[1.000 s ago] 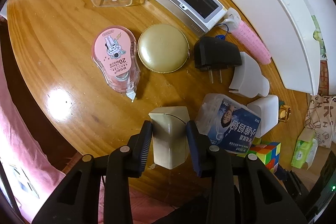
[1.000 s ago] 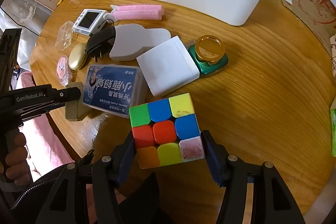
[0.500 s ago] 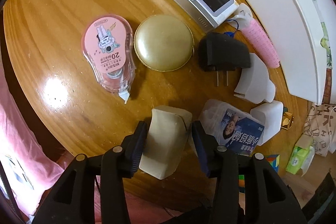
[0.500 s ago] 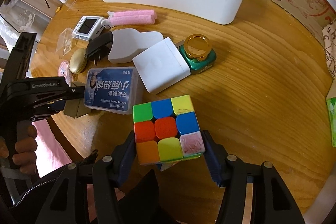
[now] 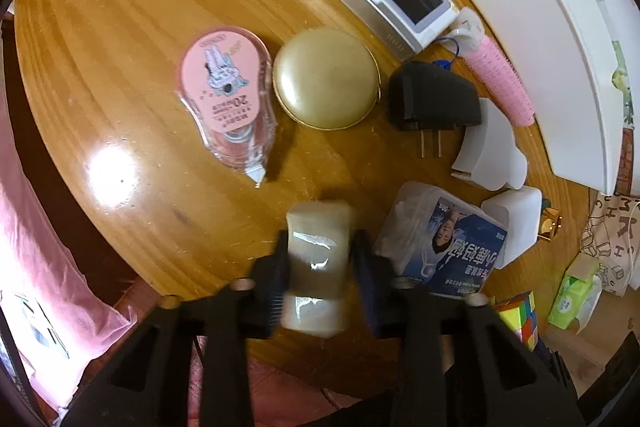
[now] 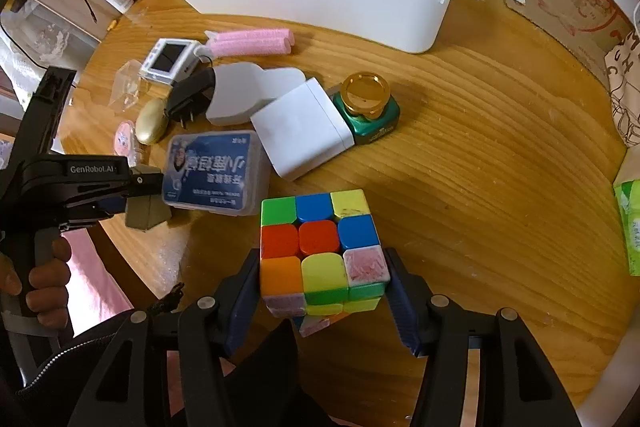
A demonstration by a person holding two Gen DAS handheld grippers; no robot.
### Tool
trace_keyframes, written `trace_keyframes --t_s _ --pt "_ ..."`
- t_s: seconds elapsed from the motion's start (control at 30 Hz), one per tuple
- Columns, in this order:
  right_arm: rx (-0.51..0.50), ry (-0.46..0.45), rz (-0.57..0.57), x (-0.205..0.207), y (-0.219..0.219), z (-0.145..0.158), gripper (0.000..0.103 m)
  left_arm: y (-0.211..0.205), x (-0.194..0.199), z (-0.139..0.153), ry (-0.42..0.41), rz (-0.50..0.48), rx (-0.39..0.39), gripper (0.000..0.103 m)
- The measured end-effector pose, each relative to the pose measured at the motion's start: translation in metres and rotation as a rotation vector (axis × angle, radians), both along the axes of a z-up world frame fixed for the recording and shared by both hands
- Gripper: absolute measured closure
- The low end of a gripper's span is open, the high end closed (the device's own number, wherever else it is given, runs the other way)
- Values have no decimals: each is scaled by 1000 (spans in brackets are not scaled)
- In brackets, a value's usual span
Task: Organize rigid objects
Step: 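Lift the Rubik's cube with the right tool while the left tool lifts the beige block, then lower both held items into the white bin and open both tools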
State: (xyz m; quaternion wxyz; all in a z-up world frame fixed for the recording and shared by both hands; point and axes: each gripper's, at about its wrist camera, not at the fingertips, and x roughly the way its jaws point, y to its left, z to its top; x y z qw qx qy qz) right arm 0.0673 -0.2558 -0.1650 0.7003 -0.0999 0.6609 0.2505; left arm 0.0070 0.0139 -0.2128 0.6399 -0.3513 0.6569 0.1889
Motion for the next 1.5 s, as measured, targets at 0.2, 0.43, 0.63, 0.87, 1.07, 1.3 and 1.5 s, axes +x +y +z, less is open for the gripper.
trace_keyframes --t_s 0.2,0.43,0.63,0.87,1.07,1.3,1.5 --pt "28 -43 8 -3 2 13 45 6 -9 20 -42 -13 45 76" --pt "45 -125 31 -5 9 35 45 9 -11 64 -105 -36 122 76" --pt "78 -262 49 -7 18 62 45 15 -6 113 -220 -71 200 76" --pt "123 -417 57 -8 29 89 45 25 22 160 -369 -154 286 76" --pt "186 -555 14 -7 37 112 46 22 44 188 -524 -252 356 76" --pt "226 -668 -54 8 50 134 47 22 70 208 -711 -377 422 76" --pt "217 -750 -93 30 66 143 47 14 96 210 -830 -502 466 76"
